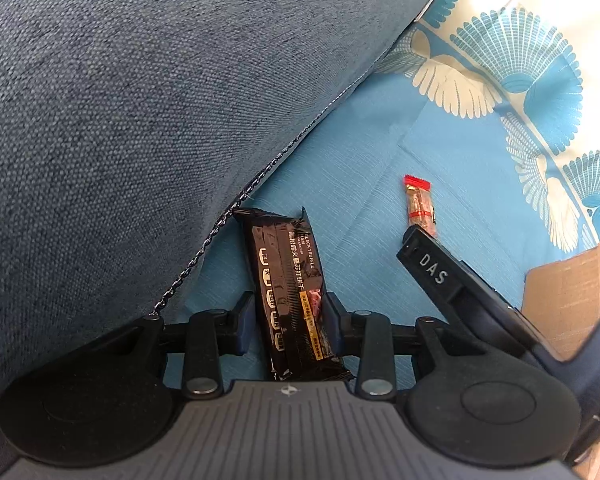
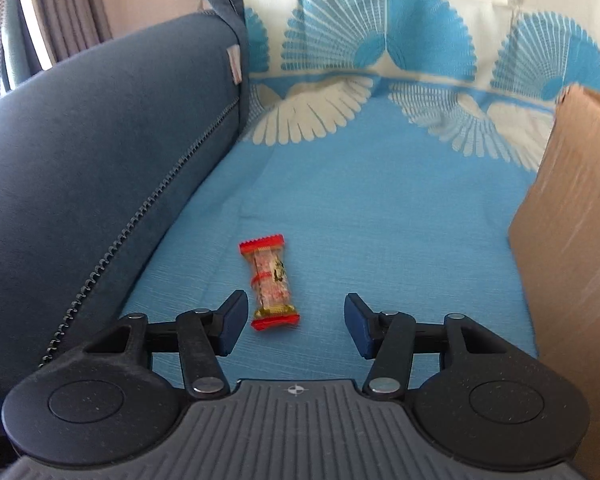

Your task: Organize snacks

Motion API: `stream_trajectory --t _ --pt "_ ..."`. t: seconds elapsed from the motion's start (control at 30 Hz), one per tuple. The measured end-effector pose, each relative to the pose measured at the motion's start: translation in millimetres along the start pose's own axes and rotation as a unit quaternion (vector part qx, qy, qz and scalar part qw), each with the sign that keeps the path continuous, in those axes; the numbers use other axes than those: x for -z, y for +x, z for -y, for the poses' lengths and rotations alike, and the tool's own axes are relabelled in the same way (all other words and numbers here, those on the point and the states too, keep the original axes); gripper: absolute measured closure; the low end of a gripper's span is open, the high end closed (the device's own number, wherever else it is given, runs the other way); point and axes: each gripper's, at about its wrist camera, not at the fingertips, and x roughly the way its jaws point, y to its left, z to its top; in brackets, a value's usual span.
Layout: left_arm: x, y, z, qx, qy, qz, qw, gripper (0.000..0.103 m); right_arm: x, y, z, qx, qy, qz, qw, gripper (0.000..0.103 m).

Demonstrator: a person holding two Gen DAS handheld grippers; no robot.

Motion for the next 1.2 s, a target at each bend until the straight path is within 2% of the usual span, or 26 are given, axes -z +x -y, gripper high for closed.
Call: stream_trajectory --t 0.13,0.17,0.2,0.27,0.4,0.73,0.93,1.03,1.13,1.2 --pt "-1 0 0 0.001 -0.003 -0.001 1.0 0.063 1 1 -1 0.005 -0.009 0.006 1.0 0.049" --pt "-1 0 0 0.001 -0.003 -0.001 1.0 0.063 2 1 -1 0.007 -0.013 0.009 1.0 0.055" --pt "-1 0 0 0.002 -0.003 -0.001 1.0 0.063 3 1 -2 0.011 -0.019 0.011 1.0 0.07" --pt "-1 0 0 0.003 -0.003 -0.002 1.0 0.063 3 1 -2 0.016 -0.031 0.014 0.999 0.092" --pt "-2 1 -1 0.005 -0.004 -0.002 1.0 0.063 3 -7 4 0.015 -0.025 0.021 0.999 0.103" --pt "-1 -1 -8 0.026 0.0 -0.011 0.9996 0.064 16 -57 12 0.008 -0.04 0.028 0.999 0.103" --pt "7 -4 -18 0.048 -0.024 -0.028 0.9982 0.065 25 -77 21 0.007 -0.028 0.022 0.999 0.101" --pt "6 -3 -18 0.05 -0.028 -0.029 0.9979 0.065 20 -80 26 -0.006 -0.002 0.018 1.0 0.092" --pt "3 -3 -19 0.049 -0.035 -0.028 0.9978 0.067 3 -83 22 -0.025 -0.021 0.016 0.999 0.084" --pt "1 -3 -19 0.051 -0.047 -0.029 0.9972 0.071 -15 -79 18 -0.033 -0.041 0.004 0.999 0.07"
